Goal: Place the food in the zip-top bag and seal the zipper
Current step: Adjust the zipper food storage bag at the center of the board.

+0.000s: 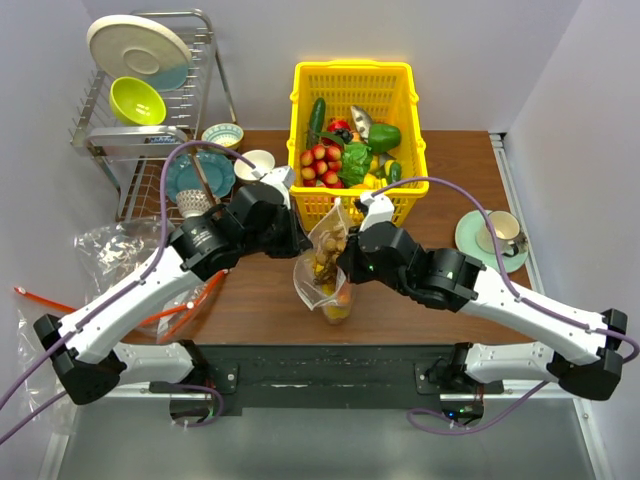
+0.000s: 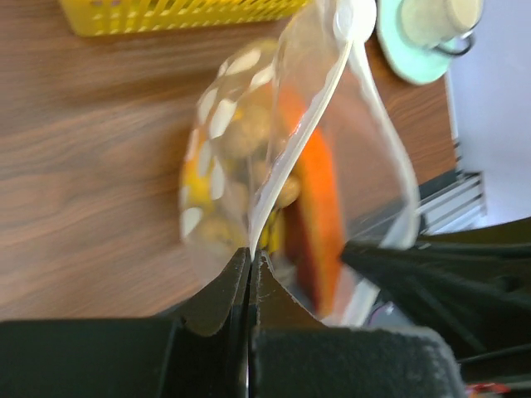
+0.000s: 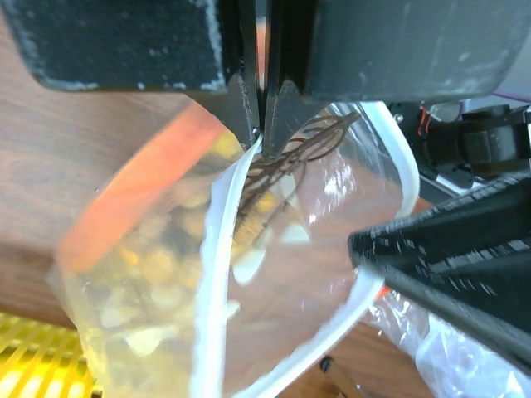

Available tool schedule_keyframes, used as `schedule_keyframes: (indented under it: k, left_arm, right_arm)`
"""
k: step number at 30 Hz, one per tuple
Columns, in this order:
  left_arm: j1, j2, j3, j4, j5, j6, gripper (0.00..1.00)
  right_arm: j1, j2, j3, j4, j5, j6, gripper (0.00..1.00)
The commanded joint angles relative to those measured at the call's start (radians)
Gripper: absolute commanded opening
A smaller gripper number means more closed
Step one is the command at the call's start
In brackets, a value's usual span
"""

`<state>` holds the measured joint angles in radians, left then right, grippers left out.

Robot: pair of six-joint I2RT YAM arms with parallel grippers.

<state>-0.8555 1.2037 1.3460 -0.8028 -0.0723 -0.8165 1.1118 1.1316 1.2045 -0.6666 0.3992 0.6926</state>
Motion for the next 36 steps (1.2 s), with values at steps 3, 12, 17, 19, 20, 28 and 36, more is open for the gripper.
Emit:
schedule_keyframes:
  k: [3,12,17,19,20,28,36]
  left_arm:
    - [0.003,-0.012,0.099,-0.209,-0.040,0.143,0.00]
    - [0.003,0.002,0.110,-0.282,-0.119,0.171,0.00]
    - [0.003,-0.001,0.088,-0.266,-0.110,0.163,0.00]
    - [0.003,-0.006,0.082,-0.257,-0.104,0.163,0.00]
    - [0.003,-0.006,0.082,-0.253,-0.104,0.163,0.00]
    - [0.001,-0.006,0.084,-0.236,-0.089,0.163,0.00]
    - [0.001,-0.026,0.070,-0.177,-0.020,0.195,0.07]
  right_arm:
    - [-0.001,0.020,0.075,-0.037,0.056,-0.062,0.00]
    - [-0.006,0.065,0.072,-0.018,-0.003,-0.067,0.15]
    - [-0.009,0.080,0.053,-0.010,-0.025,-0.067,0.07]
    - [-0.009,0.083,0.052,-0.011,-0.026,-0.064,0.00]
    - [-0.010,0.085,0.050,-0.013,-0.029,-0.062,0.00]
    - [-0.010,0.080,0.061,-0.027,-0.019,-0.071,0.00]
    - [-0.010,0.092,0.125,-0.031,-0.053,-0.084,0.00]
